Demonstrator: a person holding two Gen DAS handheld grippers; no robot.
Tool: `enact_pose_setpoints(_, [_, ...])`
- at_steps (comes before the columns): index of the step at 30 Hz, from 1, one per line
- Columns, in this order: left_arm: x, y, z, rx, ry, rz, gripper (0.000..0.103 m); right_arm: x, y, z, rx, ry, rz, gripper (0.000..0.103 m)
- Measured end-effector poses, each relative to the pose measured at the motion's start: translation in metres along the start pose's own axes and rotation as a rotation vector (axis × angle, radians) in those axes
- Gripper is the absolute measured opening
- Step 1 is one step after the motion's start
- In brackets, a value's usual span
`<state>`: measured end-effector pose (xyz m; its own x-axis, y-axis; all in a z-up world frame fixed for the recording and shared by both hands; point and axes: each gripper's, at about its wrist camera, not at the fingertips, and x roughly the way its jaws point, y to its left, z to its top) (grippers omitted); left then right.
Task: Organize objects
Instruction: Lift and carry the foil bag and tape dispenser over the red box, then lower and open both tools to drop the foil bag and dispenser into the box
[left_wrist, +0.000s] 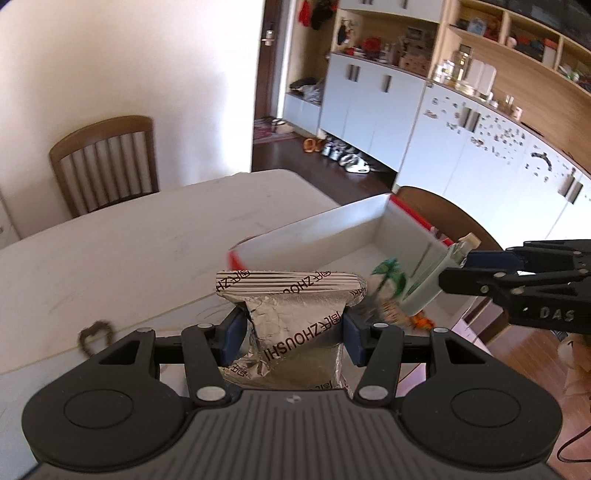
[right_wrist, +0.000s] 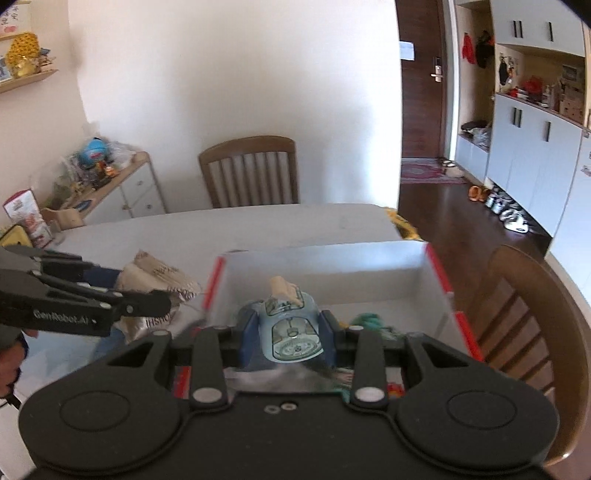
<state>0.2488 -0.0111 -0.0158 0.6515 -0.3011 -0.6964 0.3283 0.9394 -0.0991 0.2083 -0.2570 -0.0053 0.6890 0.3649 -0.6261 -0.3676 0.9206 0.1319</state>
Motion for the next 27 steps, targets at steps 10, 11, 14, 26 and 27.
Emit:
enact_pose_setpoints(10, [0.054, -0.047, 0.028, 0.028, 0.041, -0.005, 0.054, 0.011, -0.048, -0.019, 0.010, 0.055, -0.033, 0.034])
enact_pose_setpoints(11, [0.060, -0.049, 0.030, 0.026, 0.049, -0.002, 0.054, 0.013, -0.051, -0.021, 0.006, 0.062, -0.034, 0.034])
enact_pose_setpoints(14, [0.076, -0.057, 0.034, 0.023, 0.069, 0.007, 0.054, 0.016, -0.061, -0.025, -0.008, 0.082, -0.033, 0.034])
enact_pose_setpoints(26, [0.133, -0.073, 0.035, 0.023, 0.171, 0.060, 0.054, 0.050, -0.060, -0.038, -0.070, 0.169, 0.006, 0.034])
enact_pose_setpoints(27, [0.136, -0.074, 0.034, 0.026, 0.177, 0.060, 0.054, 0.053, -0.061, -0.039, -0.072, 0.175, 0.009, 0.034])
